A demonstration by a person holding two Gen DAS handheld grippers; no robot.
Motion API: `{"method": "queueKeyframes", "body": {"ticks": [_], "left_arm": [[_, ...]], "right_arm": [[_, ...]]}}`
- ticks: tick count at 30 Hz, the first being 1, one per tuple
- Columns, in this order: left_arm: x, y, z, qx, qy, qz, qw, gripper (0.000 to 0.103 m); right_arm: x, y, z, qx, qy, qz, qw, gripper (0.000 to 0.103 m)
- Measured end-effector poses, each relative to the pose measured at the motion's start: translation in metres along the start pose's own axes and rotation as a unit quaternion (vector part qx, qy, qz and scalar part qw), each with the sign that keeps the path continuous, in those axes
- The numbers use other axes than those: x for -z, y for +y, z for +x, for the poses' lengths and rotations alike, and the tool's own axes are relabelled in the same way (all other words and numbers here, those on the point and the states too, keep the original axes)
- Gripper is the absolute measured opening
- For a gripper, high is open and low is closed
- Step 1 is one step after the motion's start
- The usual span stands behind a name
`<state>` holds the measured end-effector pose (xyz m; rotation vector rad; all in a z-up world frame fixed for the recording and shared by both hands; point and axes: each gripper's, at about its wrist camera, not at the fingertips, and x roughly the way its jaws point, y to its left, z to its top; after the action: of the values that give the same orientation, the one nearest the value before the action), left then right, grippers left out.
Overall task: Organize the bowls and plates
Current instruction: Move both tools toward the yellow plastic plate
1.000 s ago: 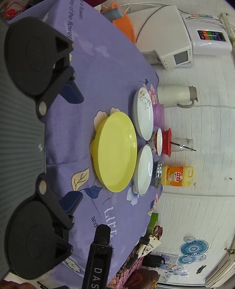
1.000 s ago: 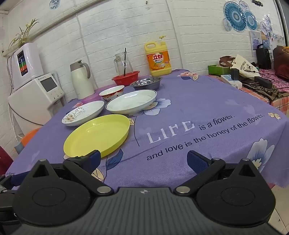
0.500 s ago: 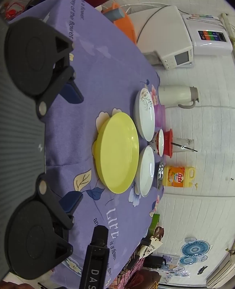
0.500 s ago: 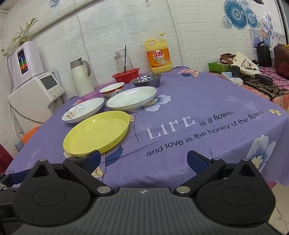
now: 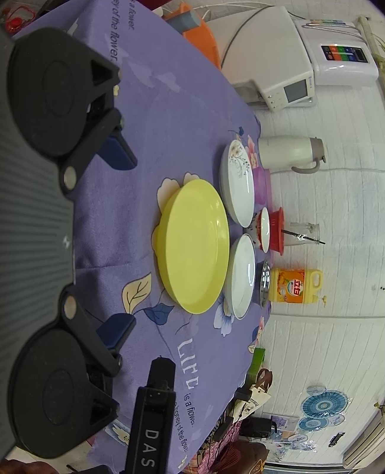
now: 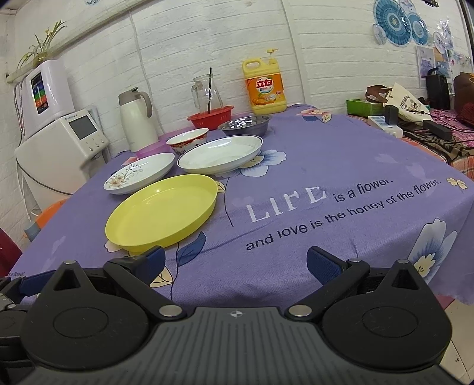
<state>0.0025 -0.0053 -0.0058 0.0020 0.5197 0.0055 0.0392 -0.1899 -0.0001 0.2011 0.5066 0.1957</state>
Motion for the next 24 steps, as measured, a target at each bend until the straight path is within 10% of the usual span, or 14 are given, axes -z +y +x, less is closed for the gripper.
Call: {"method": "queueKeyframes", "body": {"ticks": [24], "left_arm": [[0.0023,-0.0006,0.0014,0.006,0.003,0.003,1.0,0.103]], "right_arm": [[0.0035,-0.0023,0.0016,-0.001,0.005,0.001,1.0,0.103]]}}
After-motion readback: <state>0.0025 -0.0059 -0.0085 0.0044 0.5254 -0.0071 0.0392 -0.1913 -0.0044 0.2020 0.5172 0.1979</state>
